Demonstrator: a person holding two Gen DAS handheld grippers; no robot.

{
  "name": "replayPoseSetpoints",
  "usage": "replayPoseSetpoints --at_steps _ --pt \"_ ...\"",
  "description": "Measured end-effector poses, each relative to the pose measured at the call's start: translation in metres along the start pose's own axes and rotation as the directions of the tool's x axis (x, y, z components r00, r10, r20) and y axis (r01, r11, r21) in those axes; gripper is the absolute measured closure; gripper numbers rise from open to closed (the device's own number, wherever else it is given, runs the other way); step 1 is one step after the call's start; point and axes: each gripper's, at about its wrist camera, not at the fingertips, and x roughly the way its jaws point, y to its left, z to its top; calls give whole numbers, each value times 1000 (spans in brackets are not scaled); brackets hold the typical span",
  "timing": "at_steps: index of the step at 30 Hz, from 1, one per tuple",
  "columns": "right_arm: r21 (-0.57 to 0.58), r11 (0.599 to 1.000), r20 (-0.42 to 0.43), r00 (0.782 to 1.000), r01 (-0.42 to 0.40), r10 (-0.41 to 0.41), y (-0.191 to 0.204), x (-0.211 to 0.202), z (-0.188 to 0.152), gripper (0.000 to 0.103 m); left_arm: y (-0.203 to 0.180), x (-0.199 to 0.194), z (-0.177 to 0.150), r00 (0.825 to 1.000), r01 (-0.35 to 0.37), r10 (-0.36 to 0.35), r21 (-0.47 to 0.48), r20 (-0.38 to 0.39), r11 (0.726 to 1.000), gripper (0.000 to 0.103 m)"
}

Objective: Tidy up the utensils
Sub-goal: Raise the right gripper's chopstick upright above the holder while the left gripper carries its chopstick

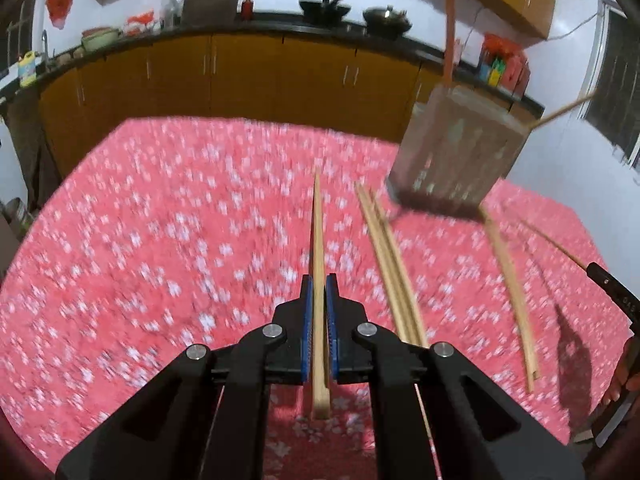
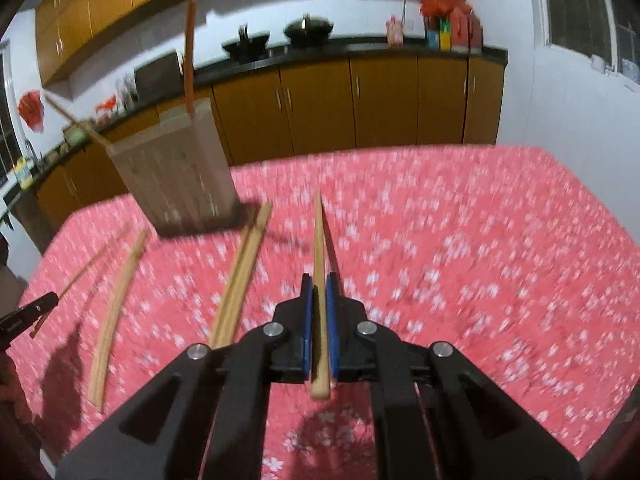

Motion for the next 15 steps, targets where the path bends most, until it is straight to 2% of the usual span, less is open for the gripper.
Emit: replayPoseSetpoints --at_steps 8,15 --pt "4 1000 156 988 -11 10 3 -36 31 95 -3 -42 37 986 64 -59 -23 157 998 96" --pt "3 1000 187 982 -15 14 3 -40 40 95 -7 -59 50 973 74 -70 -13 220 997 96"
